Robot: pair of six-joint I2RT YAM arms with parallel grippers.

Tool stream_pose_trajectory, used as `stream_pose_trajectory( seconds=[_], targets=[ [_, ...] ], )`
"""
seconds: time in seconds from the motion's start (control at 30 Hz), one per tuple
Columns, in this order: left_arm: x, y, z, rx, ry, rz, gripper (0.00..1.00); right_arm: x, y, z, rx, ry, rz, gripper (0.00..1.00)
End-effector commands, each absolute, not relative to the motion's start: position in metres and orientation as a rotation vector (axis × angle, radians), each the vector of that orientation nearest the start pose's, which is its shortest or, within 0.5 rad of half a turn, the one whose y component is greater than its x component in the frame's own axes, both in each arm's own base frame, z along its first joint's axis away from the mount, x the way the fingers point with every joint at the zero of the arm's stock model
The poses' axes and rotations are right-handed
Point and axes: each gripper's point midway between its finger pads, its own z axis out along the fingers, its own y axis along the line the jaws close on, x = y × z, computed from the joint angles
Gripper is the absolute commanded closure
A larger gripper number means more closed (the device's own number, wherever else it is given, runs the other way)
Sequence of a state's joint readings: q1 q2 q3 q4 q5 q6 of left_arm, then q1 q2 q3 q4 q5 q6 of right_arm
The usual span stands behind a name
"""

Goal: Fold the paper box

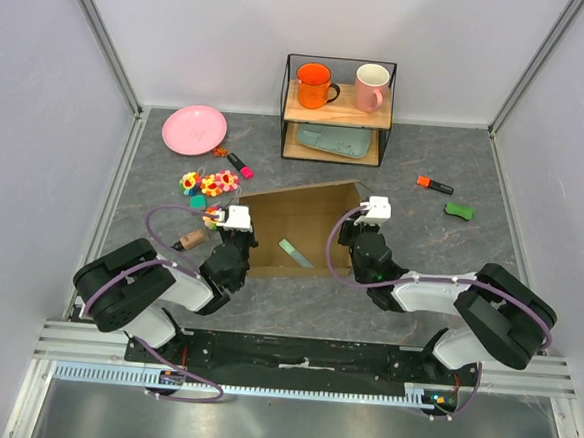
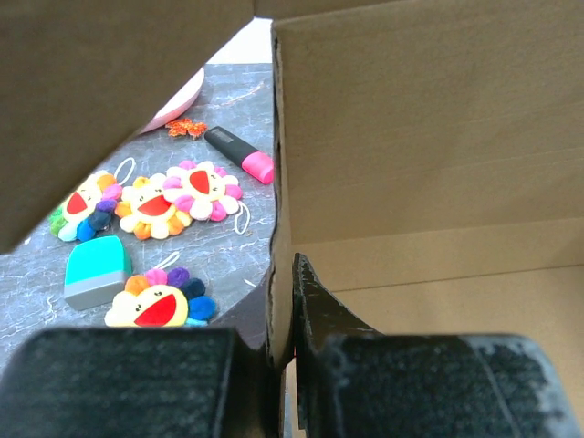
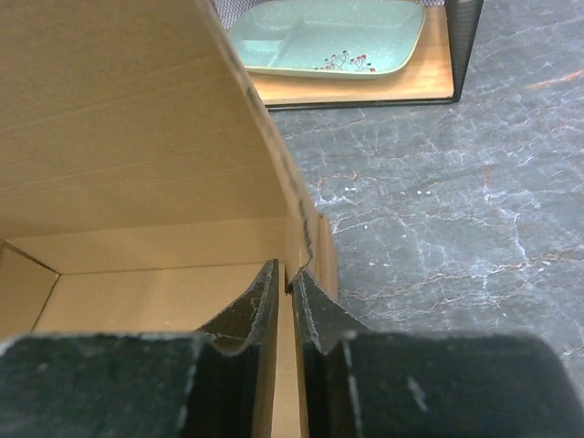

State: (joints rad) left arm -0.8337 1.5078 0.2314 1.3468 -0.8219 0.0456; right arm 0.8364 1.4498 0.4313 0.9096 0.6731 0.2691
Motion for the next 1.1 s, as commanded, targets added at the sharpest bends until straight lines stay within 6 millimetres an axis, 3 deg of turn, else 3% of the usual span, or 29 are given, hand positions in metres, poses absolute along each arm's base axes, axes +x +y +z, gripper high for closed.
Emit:
stream_pose_trajectory(
  seconds=[0.0,0.23,0.33,0.47,0.6,0.63,0.7,0.8,1.0,1.07],
  targets=[
    [0.319,-0.160,0.170,-0.064,1.404,-0.079,0.94,0.338,0.234,0.158,0.113,1.636,0.380,0.85],
    [0.320,-0.162,0.168,-0.060,1.407,-0.071,0.94,0.335,0.243,0.155,0.173,1.697,0.455,0.91],
    [0.321,-0.162,0.164,-0.061,1.417,-0.067,0.94,0.333,0.240,0.140,0.139,1.739,0.409,0.91],
    [0.319,-0.158,0.156,-0.070,1.434,-0.052,0.94,0.319,0.217,0.100,0.103,1.838,0.278,0.83],
    [0.318,-0.155,0.146,-0.087,1.448,-0.049,0.94,0.303,0.197,0.089,0.105,1.863,0.252,0.64],
    [0.317,-0.152,0.145,-0.102,1.449,-0.040,0.93,0.300,0.195,0.099,0.119,1.846,0.271,0.58],
    [0.317,-0.149,0.143,-0.115,1.453,-0.028,0.93,0.292,0.190,0.097,0.102,1.868,0.267,0.54],
    [0.316,-0.146,0.145,-0.128,1.449,-0.016,0.92,0.284,0.191,0.119,0.074,1.842,0.298,0.46],
    [0.316,-0.142,0.145,-0.156,1.470,0.008,0.89,0.264,0.185,0.188,0.035,1.764,0.359,0.33],
    [0.315,-0.141,0.143,-0.159,1.477,0.008,0.88,0.256,0.178,0.221,0.042,1.713,0.402,0.29]
  ],
)
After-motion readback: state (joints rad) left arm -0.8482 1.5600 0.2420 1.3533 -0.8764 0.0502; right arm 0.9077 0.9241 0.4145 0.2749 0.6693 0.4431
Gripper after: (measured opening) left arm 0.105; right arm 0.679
